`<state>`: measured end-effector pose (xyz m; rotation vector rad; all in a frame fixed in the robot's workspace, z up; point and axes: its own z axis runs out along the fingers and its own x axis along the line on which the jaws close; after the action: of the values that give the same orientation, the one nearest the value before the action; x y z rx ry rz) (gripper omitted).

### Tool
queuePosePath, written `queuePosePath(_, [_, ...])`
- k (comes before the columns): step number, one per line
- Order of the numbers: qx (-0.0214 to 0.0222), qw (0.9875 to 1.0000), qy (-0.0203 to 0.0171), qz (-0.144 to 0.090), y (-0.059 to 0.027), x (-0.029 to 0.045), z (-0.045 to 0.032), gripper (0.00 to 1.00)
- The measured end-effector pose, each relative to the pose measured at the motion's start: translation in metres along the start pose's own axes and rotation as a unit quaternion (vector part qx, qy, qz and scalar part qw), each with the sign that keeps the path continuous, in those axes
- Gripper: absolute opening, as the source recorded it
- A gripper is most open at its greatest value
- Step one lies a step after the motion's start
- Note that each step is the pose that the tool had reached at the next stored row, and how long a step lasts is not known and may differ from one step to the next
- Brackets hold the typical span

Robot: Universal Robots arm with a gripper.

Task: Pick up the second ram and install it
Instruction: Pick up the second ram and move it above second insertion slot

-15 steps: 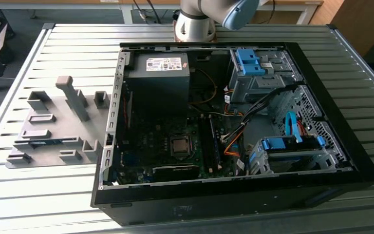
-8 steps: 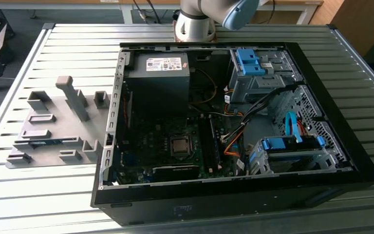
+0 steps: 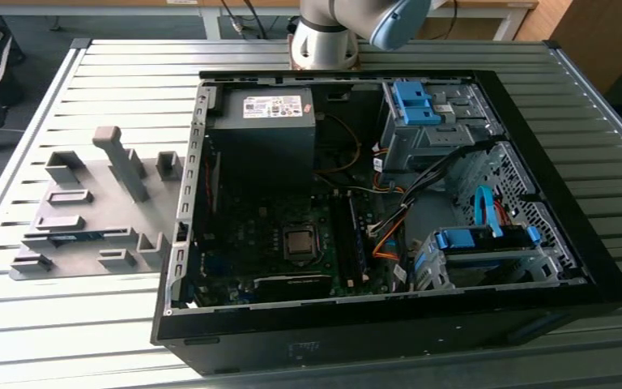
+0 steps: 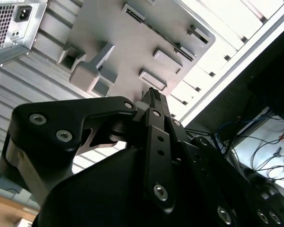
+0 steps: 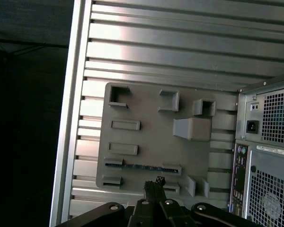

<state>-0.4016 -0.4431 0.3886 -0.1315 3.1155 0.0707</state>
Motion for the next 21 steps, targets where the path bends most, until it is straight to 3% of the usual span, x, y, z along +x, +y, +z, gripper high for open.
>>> queuePosePath(4, [-0.0003,0.9994,0.0016,-0.035,-0.0001,0.0000,0.0006,0.11])
queuePosePath(8, [-0.0004,0.9975,0.0032,-0.070,-0.0001,0.0000,0.0011,0.11])
queuePosePath(13, [-0.0006,0.9935,0.0052,-0.113,-0.0001,0.0000,0.0017,0.11])
queuePosePath(19, [0.0001,0.9871,0.0076,-0.160,-0.0002,0.0000,0.0022,0.11])
queuePosePath(21, [0.0007,0.9868,0.0078,-0.161,-0.0002,0.0000,0.0022,0.11])
